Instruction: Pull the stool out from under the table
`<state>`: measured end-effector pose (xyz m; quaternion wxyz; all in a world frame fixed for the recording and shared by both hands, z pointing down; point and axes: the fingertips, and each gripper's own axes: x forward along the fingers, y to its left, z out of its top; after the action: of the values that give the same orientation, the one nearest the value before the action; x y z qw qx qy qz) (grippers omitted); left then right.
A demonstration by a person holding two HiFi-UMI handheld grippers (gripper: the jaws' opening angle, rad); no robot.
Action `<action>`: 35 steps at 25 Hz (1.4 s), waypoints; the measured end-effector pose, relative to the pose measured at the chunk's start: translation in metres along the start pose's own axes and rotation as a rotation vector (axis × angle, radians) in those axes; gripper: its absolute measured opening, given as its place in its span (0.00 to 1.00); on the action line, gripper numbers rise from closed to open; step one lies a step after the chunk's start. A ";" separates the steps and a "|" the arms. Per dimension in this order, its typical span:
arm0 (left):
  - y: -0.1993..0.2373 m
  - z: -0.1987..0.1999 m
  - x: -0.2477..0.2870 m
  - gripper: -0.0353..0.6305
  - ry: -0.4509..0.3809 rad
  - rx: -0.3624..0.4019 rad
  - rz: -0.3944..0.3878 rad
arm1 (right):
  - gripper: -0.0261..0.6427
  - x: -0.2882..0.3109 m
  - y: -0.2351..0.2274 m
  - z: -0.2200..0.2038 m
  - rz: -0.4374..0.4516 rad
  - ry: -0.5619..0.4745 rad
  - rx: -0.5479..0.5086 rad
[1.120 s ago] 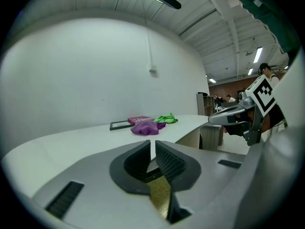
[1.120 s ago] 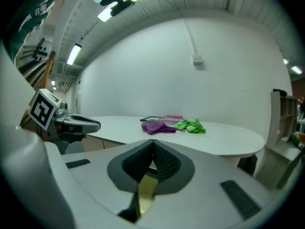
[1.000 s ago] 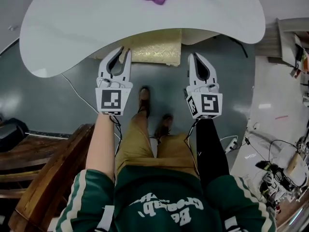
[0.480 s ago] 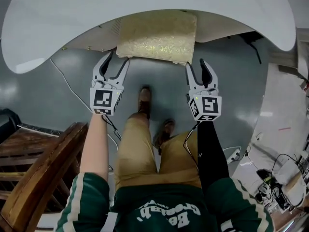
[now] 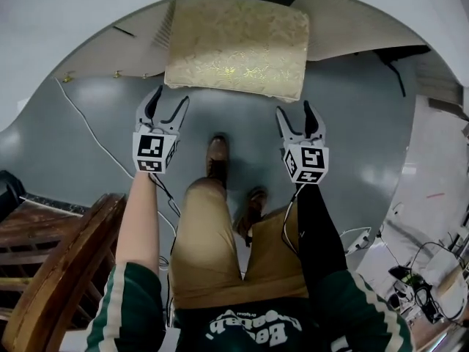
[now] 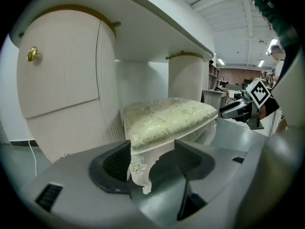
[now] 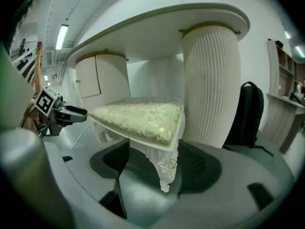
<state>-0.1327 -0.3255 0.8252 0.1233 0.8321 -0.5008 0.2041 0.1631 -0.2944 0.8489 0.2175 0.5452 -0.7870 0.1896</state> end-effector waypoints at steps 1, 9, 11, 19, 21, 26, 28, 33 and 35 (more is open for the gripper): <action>0.002 -0.007 0.005 0.49 0.012 0.003 0.003 | 0.54 0.007 -0.003 -0.008 -0.003 0.010 0.005; 0.021 -0.046 0.040 0.49 0.081 -0.044 -0.001 | 0.54 0.049 -0.017 -0.032 0.002 0.058 0.008; 0.022 -0.054 0.052 0.50 0.111 -0.043 -0.028 | 0.54 0.057 -0.017 -0.033 0.015 0.070 -0.003; 0.029 -0.056 0.069 0.50 0.161 -0.027 -0.063 | 0.45 0.064 -0.013 -0.026 0.074 0.091 -0.112; 0.026 -0.056 0.066 0.50 0.179 -0.024 -0.063 | 0.44 0.061 -0.014 -0.026 0.067 0.098 -0.113; 0.012 -0.064 0.050 0.49 0.206 -0.041 -0.055 | 0.44 0.048 -0.014 -0.033 0.081 0.140 -0.120; 0.003 -0.070 0.041 0.49 0.216 -0.048 -0.052 | 0.44 0.039 -0.012 -0.041 0.087 0.157 -0.120; -0.027 -0.089 0.009 0.49 0.256 -0.052 -0.061 | 0.45 0.002 -0.007 -0.066 0.099 0.209 -0.122; -0.038 -0.097 -0.003 0.49 0.279 -0.059 -0.068 | 0.45 -0.012 -0.003 -0.077 0.102 0.231 -0.118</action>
<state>-0.1214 -0.2653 0.9097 0.2229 0.8080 -0.4562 0.2988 0.1804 -0.2449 0.9062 0.3285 0.4651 -0.7933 0.2156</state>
